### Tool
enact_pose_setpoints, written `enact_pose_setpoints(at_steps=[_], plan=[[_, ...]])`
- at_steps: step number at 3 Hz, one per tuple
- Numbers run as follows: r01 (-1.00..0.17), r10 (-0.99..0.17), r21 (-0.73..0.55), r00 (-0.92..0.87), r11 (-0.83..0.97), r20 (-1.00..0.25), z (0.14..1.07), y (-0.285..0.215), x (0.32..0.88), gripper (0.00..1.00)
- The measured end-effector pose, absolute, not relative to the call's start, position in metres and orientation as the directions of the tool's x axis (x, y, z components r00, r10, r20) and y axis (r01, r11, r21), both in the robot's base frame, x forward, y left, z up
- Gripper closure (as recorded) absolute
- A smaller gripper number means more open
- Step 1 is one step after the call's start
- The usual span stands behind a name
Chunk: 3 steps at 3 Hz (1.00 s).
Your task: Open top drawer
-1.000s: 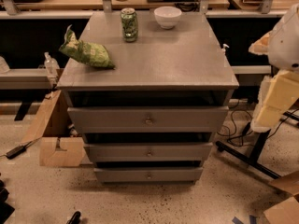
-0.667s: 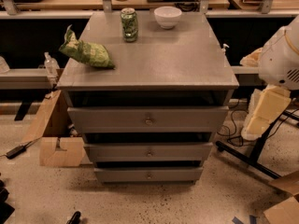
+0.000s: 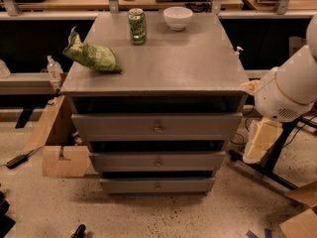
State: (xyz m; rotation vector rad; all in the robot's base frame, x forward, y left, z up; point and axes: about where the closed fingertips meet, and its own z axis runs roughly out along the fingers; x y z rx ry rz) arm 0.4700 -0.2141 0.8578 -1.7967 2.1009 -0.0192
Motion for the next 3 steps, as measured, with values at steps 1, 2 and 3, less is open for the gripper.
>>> enact_pose_setpoints(at_steps=[1, 2, 3], plan=[[-0.957, -0.974, -0.261, -0.075, 0.131, -0.214, 0.824, -0.218, 0.488, 0.00], [-0.958, -0.991, -0.271, -0.060, 0.091, -0.122, 0.796, -0.225, 0.505, 0.00], [-0.957, -0.998, -0.281, -0.064, 0.064, -0.011, 0.780, -0.236, 0.517, 0.00]])
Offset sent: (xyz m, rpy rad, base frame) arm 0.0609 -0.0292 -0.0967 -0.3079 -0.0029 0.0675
